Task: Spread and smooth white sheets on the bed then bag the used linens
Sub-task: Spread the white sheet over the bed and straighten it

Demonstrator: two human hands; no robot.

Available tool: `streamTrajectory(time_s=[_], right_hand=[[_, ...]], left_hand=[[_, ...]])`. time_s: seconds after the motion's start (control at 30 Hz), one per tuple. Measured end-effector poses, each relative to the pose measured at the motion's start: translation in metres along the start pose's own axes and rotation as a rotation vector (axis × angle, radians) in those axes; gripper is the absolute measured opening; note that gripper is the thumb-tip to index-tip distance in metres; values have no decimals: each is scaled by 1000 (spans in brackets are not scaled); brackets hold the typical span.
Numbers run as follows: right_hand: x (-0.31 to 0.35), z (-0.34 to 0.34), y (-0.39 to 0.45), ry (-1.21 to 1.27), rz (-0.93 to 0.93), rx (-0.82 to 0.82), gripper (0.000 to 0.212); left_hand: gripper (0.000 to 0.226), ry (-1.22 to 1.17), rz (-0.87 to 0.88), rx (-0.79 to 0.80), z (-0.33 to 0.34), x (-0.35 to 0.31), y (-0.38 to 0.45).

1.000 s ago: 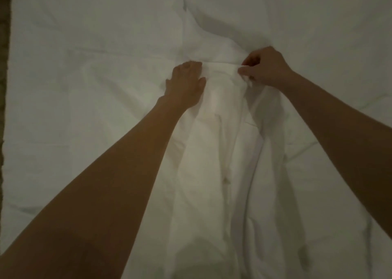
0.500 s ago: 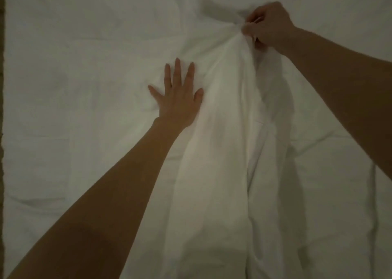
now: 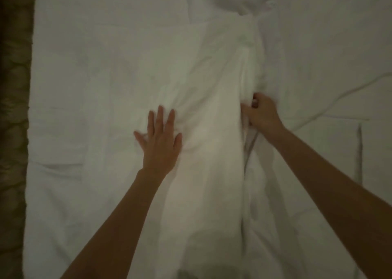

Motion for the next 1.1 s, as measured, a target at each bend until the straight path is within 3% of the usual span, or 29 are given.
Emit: streamTrajectory(time_s=[0.13, 0.23, 0.43, 0.57, 0.63, 0.77, 1.0, 1.1], right_hand=[[-41, 5, -77, -102, 43, 64, 21], [-67, 2, -126, -103, 143, 22, 20], [-97, -11, -217, -62, 149, -67, 20], [-107, -4, -270, -44, 98, -31, 10], [-108, 4, -287, -19, 139, -1, 7], [-106, 20, -311, -8, 180, -27, 45], [-117, 19, -320, -96, 120, -108, 35], [-108, 12, -329, -413, -120, -109, 51]], left_hand=[[63, 10, -61, 37, -8, 31, -61], [64, -6, -118, 70, -13, 56, -109], [62, -80, -195, 105, -24, 104, -188], [62, -199, -246, -5, -33, 139, -217], [61, -241, -357, -58, -38, 157, -224], [63, -318, -683, -75, -45, 183, -232], [46, -454, -774, -26, -42, 197, -233], [45, -503, -804, -37, -39, 202, -239]])
Point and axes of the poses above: each hand's wrist, its own y-axis towards the middle knuckle, its own z-axis out of the palm, x = y × z, the point moved 4 cm from there along y, towards the middle knuckle, and after that the axes turned 14 degrees about -x, right-handed, at the moved point
